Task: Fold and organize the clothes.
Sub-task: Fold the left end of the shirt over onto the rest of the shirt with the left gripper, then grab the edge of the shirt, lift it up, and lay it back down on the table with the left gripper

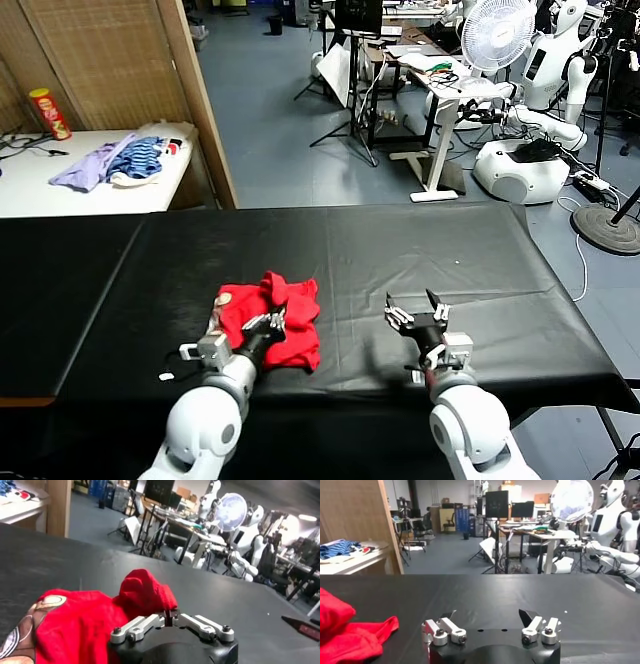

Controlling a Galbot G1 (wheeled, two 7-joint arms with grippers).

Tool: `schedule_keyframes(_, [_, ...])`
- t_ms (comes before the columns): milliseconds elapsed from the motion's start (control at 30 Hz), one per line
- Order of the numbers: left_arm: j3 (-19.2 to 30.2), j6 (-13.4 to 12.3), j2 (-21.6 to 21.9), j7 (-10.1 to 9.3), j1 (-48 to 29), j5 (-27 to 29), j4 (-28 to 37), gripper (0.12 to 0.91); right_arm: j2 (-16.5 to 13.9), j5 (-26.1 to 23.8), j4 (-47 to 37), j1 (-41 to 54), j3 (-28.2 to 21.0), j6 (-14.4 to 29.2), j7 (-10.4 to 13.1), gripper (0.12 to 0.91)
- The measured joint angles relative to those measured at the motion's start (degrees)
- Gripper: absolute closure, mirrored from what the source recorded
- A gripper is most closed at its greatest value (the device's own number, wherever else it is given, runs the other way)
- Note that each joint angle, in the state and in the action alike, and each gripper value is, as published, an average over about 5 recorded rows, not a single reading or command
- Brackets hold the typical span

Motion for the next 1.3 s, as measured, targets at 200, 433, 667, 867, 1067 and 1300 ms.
schedule_keyframes(200, [1.22,1.20,-2.71,-1.46,0.67,-5.91,-1.54,0.423,-0.50,0.66,-1.72,1.93,-2.16,0.47,-2.48,0.227])
schedule_keyframes(433, [-0.22,-1.37,-3.98,0.16,1.26,-3.51,-4.74,0.237,-0.63,2.61,-4.67,6.63,-7.12,0.21,-5.37,0.227])
schedule_keyframes(667, [-5.92,-5.43,0.05,2.03,4.37,4.41,-3.15,0.232,1.10,-1.42,-10.77,13.17,-14.84,-1.08,-5.71,0.227])
schedule_keyframes(867, [-9.51,-6.54,1.19,2.32,5.07,6.90,-0.58,0.232,1.86,-10.20,-16.08,14.75,-19.42,-1.72,-7.22,0.227])
schedule_keyframes(1067, [-11.43,-6.73,1.50,2.46,4.40,6.46,1.88,0.232,2.61,-20.99,-18.27,14.36,-20.01,-1.07,-4.06,0.227])
schedule_keyframes(1300, [-13.95,-7.75,1.77,3.06,4.07,1.64,4.75,0.232,3.21,-14.87,-15.55,13.03,-18.06,2.79,-2.41,0.227])
